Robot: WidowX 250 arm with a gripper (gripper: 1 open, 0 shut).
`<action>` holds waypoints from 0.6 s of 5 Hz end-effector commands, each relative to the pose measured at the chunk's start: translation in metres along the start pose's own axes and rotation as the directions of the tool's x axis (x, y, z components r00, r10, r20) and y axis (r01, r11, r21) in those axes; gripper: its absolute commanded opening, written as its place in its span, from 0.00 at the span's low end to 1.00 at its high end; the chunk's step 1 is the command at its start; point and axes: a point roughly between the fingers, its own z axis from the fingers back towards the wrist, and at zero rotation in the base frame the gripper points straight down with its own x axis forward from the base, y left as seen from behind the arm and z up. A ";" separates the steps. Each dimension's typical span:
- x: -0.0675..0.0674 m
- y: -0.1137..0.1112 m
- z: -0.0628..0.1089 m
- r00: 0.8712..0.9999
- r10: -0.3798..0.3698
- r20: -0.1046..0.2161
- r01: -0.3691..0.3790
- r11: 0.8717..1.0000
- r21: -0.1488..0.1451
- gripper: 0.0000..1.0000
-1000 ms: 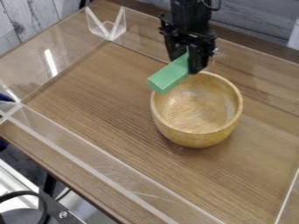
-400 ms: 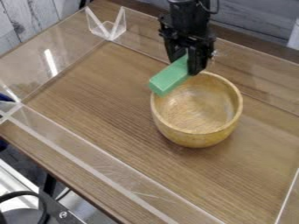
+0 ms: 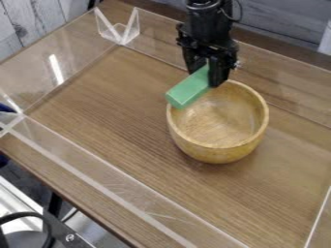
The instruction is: Remove the green block from inside the brown bowl and put it on the table
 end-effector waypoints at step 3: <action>0.014 0.016 0.014 0.997 0.027 0.067 -0.029 0.999 0.030 0.00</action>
